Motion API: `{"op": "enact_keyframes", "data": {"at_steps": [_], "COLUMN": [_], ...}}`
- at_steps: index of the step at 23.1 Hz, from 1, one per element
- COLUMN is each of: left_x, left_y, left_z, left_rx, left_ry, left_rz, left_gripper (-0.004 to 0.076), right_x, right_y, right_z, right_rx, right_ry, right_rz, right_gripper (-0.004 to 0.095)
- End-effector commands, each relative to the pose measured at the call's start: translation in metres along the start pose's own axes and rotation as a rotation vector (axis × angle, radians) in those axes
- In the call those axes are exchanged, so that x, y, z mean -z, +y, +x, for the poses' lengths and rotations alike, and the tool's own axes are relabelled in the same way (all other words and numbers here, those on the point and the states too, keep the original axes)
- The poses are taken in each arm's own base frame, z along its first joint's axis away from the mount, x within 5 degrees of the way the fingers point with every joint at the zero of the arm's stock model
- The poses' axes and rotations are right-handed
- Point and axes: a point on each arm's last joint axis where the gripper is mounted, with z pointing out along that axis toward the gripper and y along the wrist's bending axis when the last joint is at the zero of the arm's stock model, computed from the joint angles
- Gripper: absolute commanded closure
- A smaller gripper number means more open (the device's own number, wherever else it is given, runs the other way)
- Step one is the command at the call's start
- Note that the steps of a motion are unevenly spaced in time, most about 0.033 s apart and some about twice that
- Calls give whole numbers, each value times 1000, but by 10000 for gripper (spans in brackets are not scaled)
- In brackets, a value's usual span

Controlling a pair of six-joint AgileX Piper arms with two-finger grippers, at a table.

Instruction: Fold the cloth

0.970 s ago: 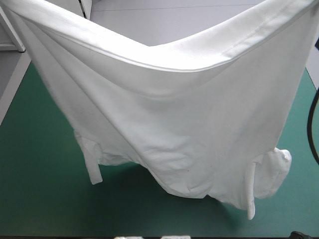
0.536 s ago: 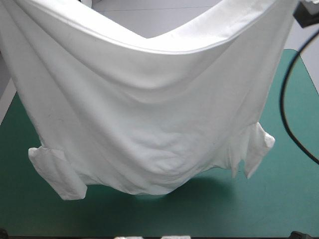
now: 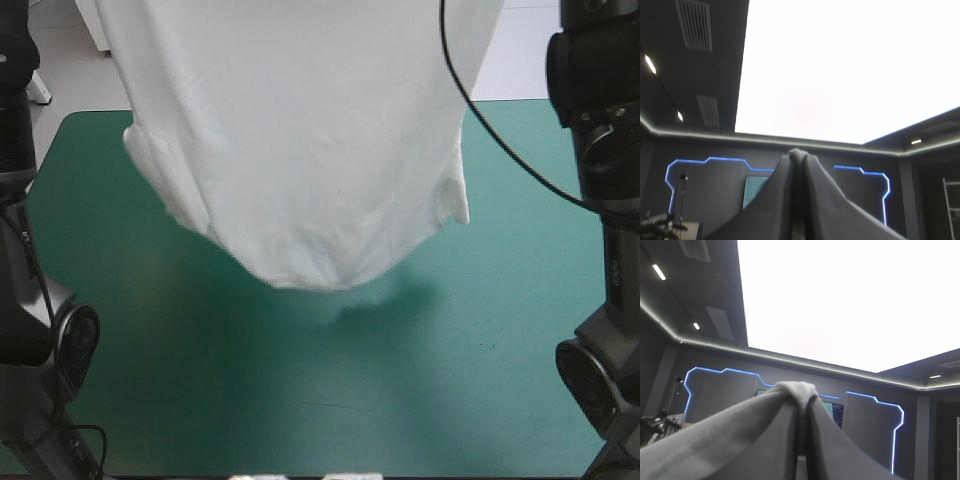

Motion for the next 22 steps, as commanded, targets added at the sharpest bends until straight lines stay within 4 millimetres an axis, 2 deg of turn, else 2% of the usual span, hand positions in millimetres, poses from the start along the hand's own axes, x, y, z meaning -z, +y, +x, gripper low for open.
{"op": "enact_keyframes", "data": {"at_steps": [1,2,3,5,7,9,13,17,20,22], "left_x": [5,0,-2,-7,-13,-11,11,31,46,59], "left_y": [-2,0,1,0,-1,0,9,12,17,25], "left_z": [-30,-14,-6,17,64,125,238,280,295,305], "left_rx": [5,13,20,19,-28,-43,103,109,81,66], "left_ry": [-163,-141,-126,-74,118,391,858,1101,1266,1395], "left_rz": [-17,-20,-21,-12,38,103,56,41,-11,-113], "left_gripper": [733,733,733,733,733,733,733,733,733,733], "right_x": [5,2,0,-8,-13,-14,0,13,18,23], "right_y": [-31,-34,-35,-30,-15,-3,13,22,27,32], "right_z": [-27,-18,-13,20,85,147,243,289,303,312], "right_rx": [-21,-22,-31,-38,-50,-85,-65,-79,-93,-110], "right_ry": [-138,-104,-77,111,460,724,1145,1340,1390,1434], "right_rz": [20,30,35,34,-19,-31,-65,-98,-143,-163], "right_gripper": [919,919,919,923,925,925,925,925,925,925]}}
